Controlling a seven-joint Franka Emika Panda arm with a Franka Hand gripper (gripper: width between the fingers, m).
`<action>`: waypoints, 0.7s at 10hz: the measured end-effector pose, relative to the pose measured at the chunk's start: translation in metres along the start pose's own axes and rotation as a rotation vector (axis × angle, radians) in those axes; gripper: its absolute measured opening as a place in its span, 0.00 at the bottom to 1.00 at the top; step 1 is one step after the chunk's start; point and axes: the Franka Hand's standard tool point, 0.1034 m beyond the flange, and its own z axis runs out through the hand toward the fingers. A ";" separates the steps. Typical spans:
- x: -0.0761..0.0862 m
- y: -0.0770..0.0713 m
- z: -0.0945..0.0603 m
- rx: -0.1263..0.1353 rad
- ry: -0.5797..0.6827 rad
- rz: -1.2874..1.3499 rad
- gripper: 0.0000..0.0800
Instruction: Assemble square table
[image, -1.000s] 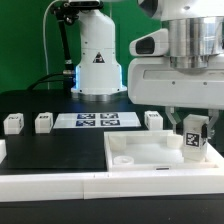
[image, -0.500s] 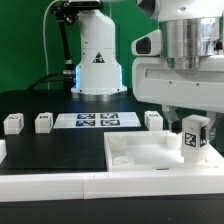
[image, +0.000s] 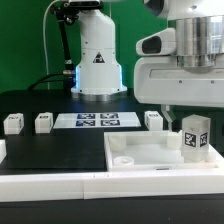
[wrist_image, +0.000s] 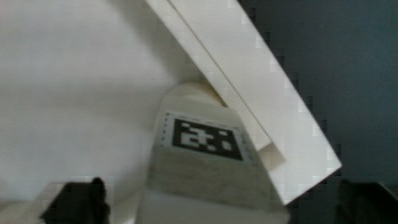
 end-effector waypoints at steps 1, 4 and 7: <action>0.000 -0.001 0.000 0.000 -0.001 -0.104 0.81; -0.002 -0.003 -0.001 -0.003 -0.004 -0.397 0.81; -0.001 -0.001 -0.001 -0.007 -0.016 -0.640 0.81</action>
Offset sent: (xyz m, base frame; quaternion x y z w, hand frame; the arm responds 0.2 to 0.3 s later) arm -0.0028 0.0140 0.0037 0.0001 -0.0298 -0.2549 0.9665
